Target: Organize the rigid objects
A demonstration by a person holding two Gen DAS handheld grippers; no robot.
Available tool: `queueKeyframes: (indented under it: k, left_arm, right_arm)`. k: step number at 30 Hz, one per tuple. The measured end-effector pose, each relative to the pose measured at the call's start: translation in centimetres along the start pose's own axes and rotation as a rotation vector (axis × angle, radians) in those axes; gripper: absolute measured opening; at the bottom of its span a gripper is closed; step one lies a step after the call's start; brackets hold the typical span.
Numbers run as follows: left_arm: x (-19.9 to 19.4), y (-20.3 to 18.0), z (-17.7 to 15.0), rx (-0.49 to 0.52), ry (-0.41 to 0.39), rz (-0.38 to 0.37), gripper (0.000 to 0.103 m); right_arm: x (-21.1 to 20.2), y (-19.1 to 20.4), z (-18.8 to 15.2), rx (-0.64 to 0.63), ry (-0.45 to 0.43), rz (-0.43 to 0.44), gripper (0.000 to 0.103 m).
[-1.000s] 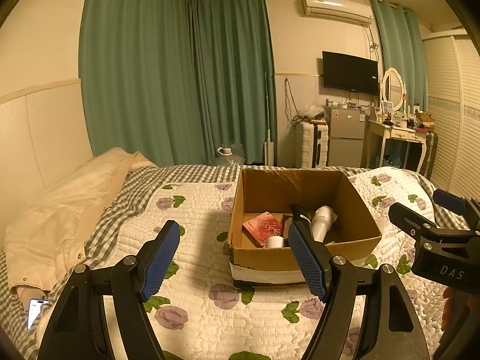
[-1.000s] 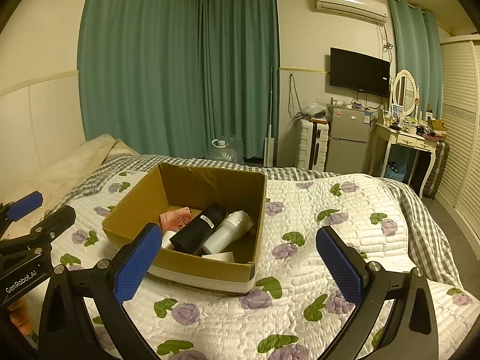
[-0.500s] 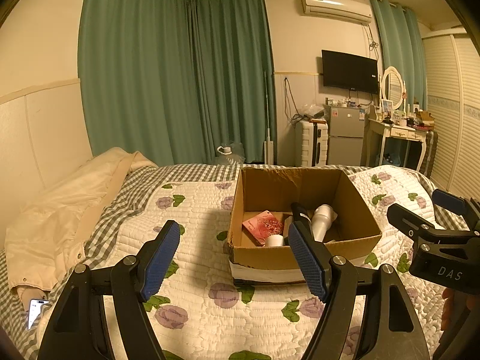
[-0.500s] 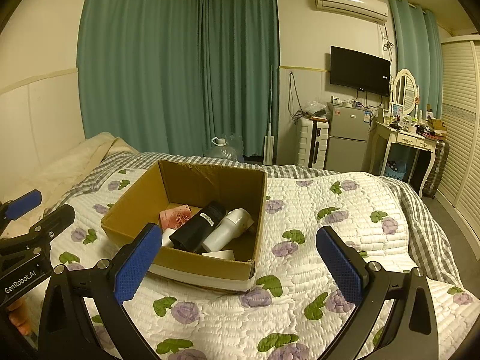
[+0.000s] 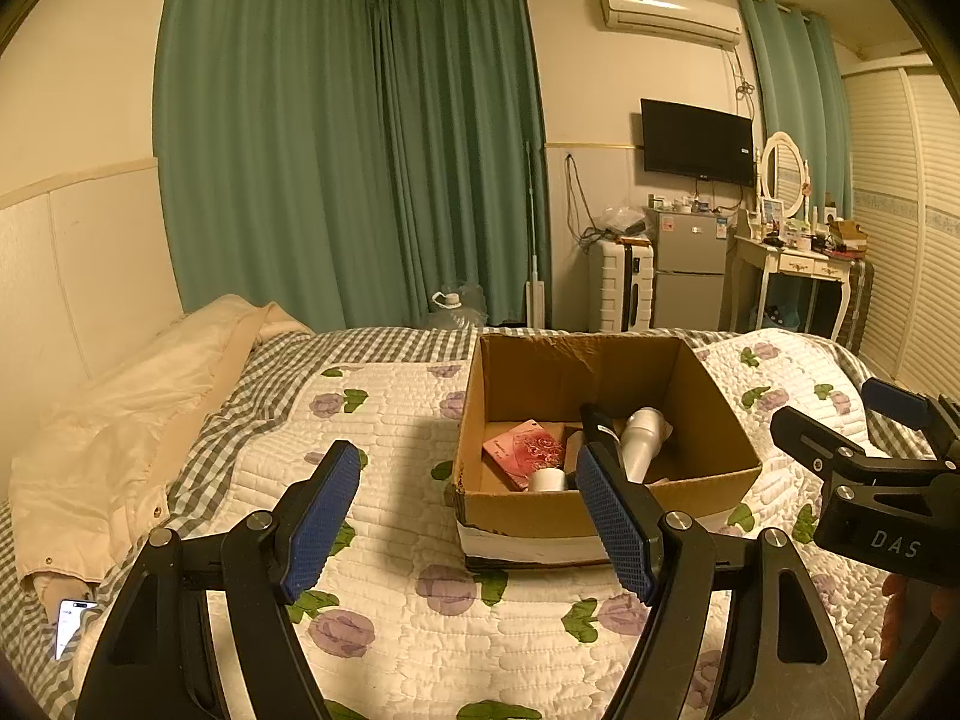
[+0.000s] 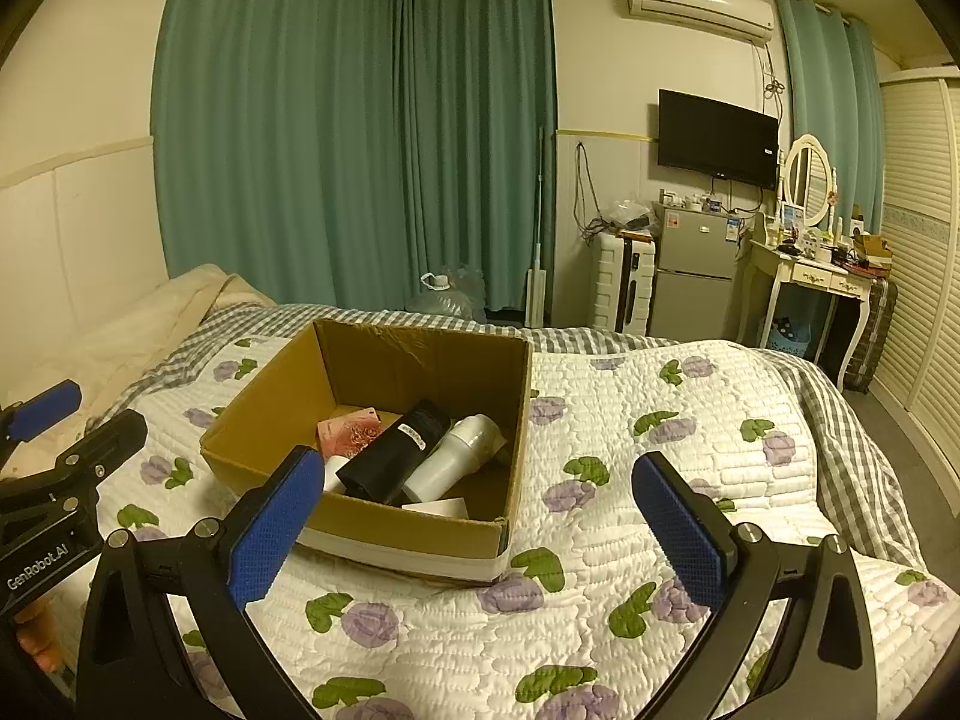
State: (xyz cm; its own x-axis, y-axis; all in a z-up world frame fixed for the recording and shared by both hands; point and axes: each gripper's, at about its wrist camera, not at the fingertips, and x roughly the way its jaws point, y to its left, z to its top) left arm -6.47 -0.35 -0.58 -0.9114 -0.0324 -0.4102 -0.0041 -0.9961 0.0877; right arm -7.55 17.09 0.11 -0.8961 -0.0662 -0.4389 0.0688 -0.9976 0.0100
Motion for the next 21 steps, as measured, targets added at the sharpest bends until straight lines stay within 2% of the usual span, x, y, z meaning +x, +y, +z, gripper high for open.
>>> queueKeyframes:
  k: [21]
  left_arm:
    - [0.24, -0.02, 0.02, 0.006, 0.005, -0.003, 0.077]
  right_arm:
    - [0.27, 0.1, -0.3, -0.008, 0.008, -0.004, 0.103]
